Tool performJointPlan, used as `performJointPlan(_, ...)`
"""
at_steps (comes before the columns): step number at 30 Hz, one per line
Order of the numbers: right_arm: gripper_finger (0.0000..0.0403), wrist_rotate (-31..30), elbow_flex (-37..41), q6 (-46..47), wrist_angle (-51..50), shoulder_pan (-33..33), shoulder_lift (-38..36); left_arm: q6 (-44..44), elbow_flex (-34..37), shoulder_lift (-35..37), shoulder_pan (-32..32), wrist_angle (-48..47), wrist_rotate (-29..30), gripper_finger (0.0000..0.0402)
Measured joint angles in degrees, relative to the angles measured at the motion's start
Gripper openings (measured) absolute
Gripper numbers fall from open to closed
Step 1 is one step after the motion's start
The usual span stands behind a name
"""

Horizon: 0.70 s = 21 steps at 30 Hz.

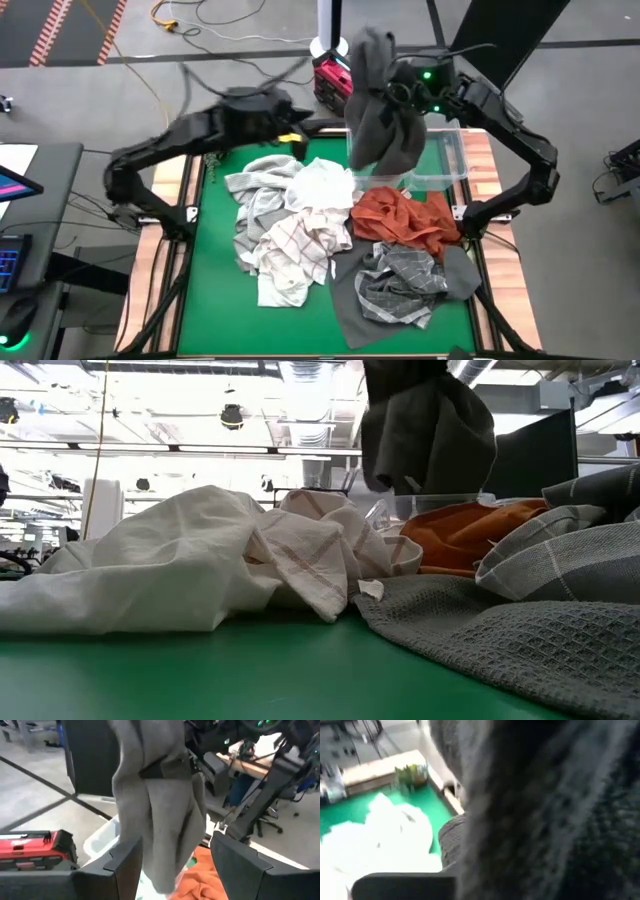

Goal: Sort towels by color in basket
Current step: Put the left dark gray towel into the left transparent bin

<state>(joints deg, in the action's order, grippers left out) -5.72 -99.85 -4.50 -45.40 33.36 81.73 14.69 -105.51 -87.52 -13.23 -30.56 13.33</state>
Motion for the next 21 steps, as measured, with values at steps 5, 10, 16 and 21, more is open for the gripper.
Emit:
performJointPlan(5,0.0127,1.3,0.0,2.1,-9.4,1.1,0.5,0.4,0.0,-6.4,-3.8,6.2,-8.6,0.0219)
performJointPlan(10,0.0190,5.4,0.0,5.5,-17.1,2.3,0.4,-0.3,0.0,-13.0,-6.8,12.0,-14.0,0.0219)
performJointPlan(16,0.0233,8.5,-0.1,6.6,-21.4,2.4,-0.1,-2.7,0.0,-16.9,-8.1,17.2,-18.3,0.0219)
performJointPlan(21,0.0239,8.9,-5.6,6.9,-29.2,2.3,-0.3,-4.4,0.0,-16.7,-8.1,18.8,-19.1,0.0219)
